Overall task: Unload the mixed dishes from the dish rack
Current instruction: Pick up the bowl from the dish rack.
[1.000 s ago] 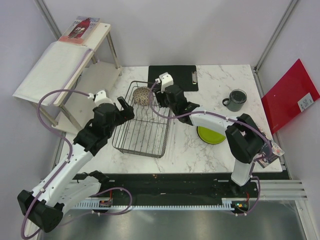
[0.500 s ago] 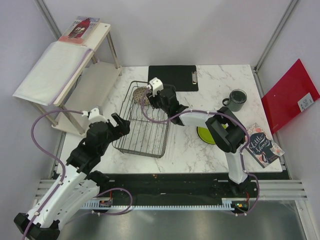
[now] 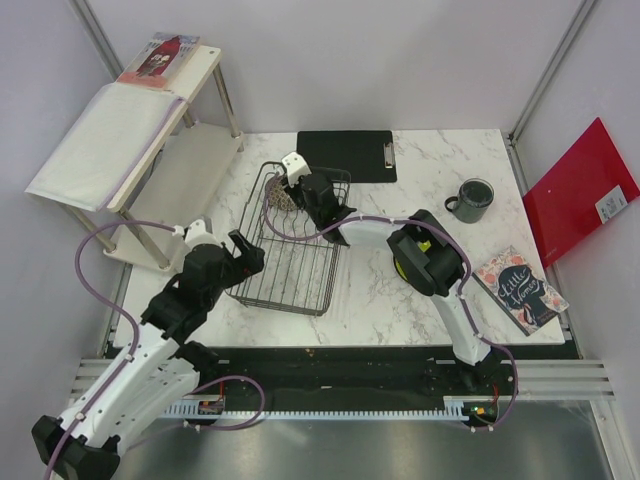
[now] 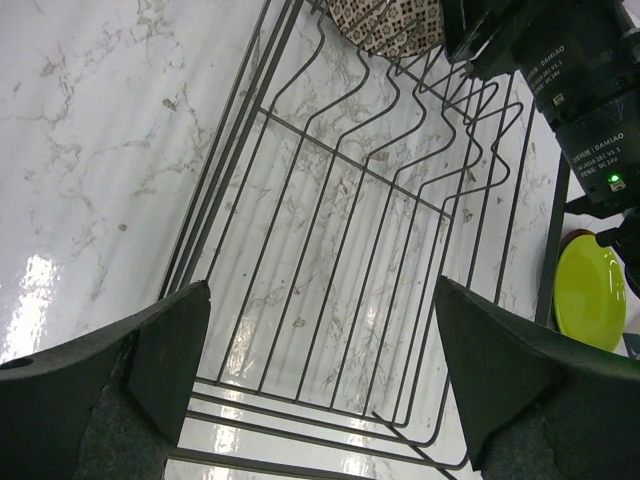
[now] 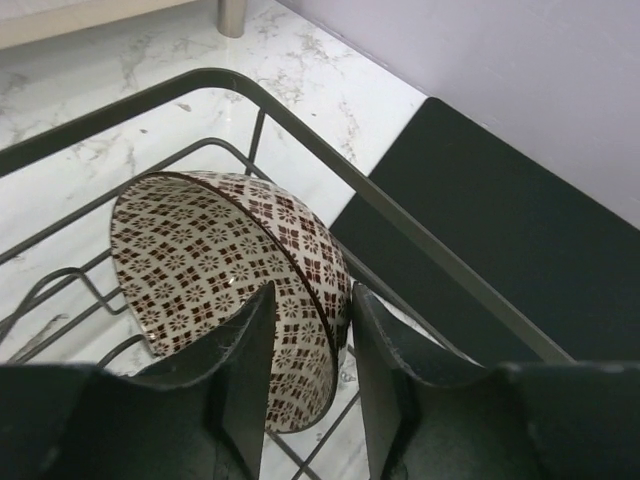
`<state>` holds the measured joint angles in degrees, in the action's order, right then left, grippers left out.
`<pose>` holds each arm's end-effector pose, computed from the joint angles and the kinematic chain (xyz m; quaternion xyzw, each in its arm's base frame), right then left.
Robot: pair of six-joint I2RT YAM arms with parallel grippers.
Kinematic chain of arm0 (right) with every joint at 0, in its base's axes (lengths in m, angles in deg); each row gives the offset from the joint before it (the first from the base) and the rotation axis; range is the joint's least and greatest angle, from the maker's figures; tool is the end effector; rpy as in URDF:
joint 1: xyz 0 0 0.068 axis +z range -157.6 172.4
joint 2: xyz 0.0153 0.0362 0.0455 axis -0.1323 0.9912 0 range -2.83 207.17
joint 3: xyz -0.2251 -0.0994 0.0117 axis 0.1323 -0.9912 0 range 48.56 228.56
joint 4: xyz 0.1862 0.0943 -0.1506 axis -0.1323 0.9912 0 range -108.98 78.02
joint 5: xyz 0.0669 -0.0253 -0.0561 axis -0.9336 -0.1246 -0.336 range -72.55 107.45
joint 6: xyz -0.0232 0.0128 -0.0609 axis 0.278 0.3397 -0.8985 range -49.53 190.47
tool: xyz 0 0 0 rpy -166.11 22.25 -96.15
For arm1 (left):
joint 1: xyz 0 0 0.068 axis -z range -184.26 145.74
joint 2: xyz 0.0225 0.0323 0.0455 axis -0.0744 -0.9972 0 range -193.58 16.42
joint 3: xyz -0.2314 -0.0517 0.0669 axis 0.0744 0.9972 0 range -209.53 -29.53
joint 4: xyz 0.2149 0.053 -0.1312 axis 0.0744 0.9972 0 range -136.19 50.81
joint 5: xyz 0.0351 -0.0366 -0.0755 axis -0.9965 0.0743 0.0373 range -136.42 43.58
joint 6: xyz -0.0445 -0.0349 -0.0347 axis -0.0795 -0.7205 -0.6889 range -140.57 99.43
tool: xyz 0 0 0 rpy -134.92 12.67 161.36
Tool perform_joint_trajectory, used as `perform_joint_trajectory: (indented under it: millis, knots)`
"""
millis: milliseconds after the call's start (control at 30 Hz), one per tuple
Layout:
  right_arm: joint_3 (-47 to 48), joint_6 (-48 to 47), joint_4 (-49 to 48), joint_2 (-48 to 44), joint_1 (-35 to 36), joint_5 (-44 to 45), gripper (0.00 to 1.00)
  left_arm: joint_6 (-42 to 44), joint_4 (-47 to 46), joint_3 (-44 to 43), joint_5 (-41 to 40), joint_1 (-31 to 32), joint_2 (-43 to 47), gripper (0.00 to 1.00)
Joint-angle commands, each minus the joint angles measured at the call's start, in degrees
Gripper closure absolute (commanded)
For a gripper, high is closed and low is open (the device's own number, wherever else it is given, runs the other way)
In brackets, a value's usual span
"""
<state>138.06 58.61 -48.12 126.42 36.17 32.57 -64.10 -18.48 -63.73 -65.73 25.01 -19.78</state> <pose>0.3818 0.3468 0.1659 -0.2815 0.7138 0.0768 0.6366 0.1648 -0.0724 0.2435 -0.1894 0.8355 -0.1771 0.4845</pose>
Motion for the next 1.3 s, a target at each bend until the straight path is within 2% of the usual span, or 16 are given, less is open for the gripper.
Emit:
perform_joint_trajectory:
  millis: [0, 100, 133, 267, 867, 1200, 1267]
  knots:
    - [2.6, -3.6, 0.0, 2.8, 1.8, 3.8, 0.61, -5.1, -0.5, 1.6, 2.0, -0.1, -2.0, 0.01]
    - [2.3, -4.3, -0.7, 2.9, 1.9, 5.4, 0.71, -7.2, -0.5, 2.6, 3.0, -0.1, -4.0, 0.02]
    - [2.0, -4.7, -1.1, 2.9, 2.0, 5.9, 0.81, -8.1, -0.5, 2.8, 3.2, -0.1, -4.6, 0.03]
    - [-1.2, -6.9, -4.5, 1.9, 3.1, 8.7, 1.00, -9.6, -1.2, 3.8, 4.4, -0.1, -6.6, 0.04]
    - [-9.7, -27.7, -30.4, 0.2, 8.4, 23.6, 1.00, -12.3, -4.8, 7.4, 6.3, -0.1, -7.9, 0.05]
    - [-13.6, -38.0, -51.2, 1.2, 10.8, 31.6, 1.00, -12.7, -5.8, 7.1, 6.9, -0.1, -8.8, 0.05]
    - [-14.2, -39.1, -53.0, 0.9, 11.4, 32.3, 1.00, -13.0, -5.8, 7.1, 6.9, -0.1, -8.8, 0.05]
